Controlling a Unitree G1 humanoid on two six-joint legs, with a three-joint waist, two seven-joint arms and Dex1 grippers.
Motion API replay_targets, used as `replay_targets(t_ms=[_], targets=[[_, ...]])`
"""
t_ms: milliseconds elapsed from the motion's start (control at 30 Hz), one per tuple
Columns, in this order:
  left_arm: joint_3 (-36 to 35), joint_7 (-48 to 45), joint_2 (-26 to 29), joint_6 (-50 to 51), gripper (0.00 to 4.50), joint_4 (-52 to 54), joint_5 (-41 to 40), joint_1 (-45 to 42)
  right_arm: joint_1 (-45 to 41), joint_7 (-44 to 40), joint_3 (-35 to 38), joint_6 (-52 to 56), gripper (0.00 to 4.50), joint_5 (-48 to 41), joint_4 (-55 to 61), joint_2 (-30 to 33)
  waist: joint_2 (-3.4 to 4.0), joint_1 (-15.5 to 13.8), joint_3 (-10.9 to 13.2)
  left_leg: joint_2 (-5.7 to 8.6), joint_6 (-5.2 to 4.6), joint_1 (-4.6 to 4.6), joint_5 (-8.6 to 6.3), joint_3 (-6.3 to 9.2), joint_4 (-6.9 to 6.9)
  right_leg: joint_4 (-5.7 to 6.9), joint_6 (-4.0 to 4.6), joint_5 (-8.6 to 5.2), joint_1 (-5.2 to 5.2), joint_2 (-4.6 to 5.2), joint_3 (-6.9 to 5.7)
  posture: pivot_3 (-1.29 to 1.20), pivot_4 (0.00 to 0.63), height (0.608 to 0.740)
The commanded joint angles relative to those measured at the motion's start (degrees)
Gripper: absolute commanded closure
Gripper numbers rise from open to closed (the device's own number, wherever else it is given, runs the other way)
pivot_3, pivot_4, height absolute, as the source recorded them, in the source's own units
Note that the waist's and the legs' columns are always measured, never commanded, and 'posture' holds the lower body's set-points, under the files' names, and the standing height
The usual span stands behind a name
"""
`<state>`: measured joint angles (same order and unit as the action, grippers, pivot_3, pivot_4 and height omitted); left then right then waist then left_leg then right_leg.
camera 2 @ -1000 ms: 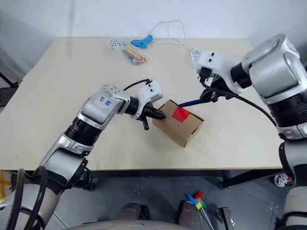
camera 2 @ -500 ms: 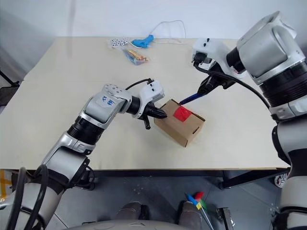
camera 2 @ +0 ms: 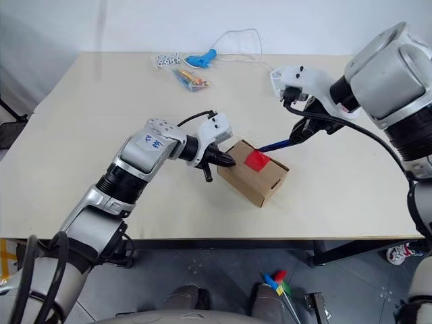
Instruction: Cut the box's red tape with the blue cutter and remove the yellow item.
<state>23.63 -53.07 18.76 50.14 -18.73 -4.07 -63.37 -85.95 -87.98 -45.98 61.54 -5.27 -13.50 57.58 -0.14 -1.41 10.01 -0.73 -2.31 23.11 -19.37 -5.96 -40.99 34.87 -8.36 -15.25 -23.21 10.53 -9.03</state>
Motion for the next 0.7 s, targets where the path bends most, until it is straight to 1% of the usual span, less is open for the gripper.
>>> replay_targets(t_ms=[33,167,300,433,700], targets=[[3.63,2.54,-0.13,2.54,4.50,-3.79,3.67,2.19,0.80,-4.52,-0.69,0.47,4.39,-0.20,0.36,-0.50,0.02,0.01,-0.01,0.00,0.00,0.00,0.00,0.00,0.00,-0.01,0.00,0.00,0.00,0.00,0.00,0.00,0.150,0.740],[3.48,2.73,-0.16,2.58,4.50,-3.71,3.55,2.12,0.51,-4.43,-0.08,0.92,4.39,0.54,-1.20,-2.76,0.04,0.20,-0.14,-0.01,0.00,-0.02,0.00,-0.01,0.00,0.00,0.00,0.00,0.00,-0.01,0.00,0.00,0.150,0.740],[3.36,2.89,-0.02,2.68,4.50,-3.65,3.45,2.09,0.42,-4.52,-0.44,0.60,4.39,0.41,-1.26,-2.60,0.07,0.29,-0.26,-0.04,0.00,-0.04,0.00,-0.03,0.00,0.01,0.00,0.00,0.00,-0.01,0.01,0.00,0.150,0.740],[3.37,2.99,0.13,3.23,4.50,-3.21,3.34,2.39,0.40,-4.52,-2.25,0.09,4.39,-1.61,1.67,1.40,0.08,0.18,-0.27,-0.04,0.01,-0.04,0.00,-0.02,0.00,0.00,0.00,0.00,-0.01,0.00,0.01,0.00,0.150,0.740],[3.64,3.01,-0.12,3.30,4.50,-3.58,3.51,2.28,0.39,-4.52,-4.00,0.40,4.39,-4.92,6.47,6.54,0.08,0.12,-0.26,-0.04,0.02,-0.01,-0.03,-0.01,0.03,-0.09,0.00,0.00,-0.01,0.00,0.00,0.00,0.150,0.740]])
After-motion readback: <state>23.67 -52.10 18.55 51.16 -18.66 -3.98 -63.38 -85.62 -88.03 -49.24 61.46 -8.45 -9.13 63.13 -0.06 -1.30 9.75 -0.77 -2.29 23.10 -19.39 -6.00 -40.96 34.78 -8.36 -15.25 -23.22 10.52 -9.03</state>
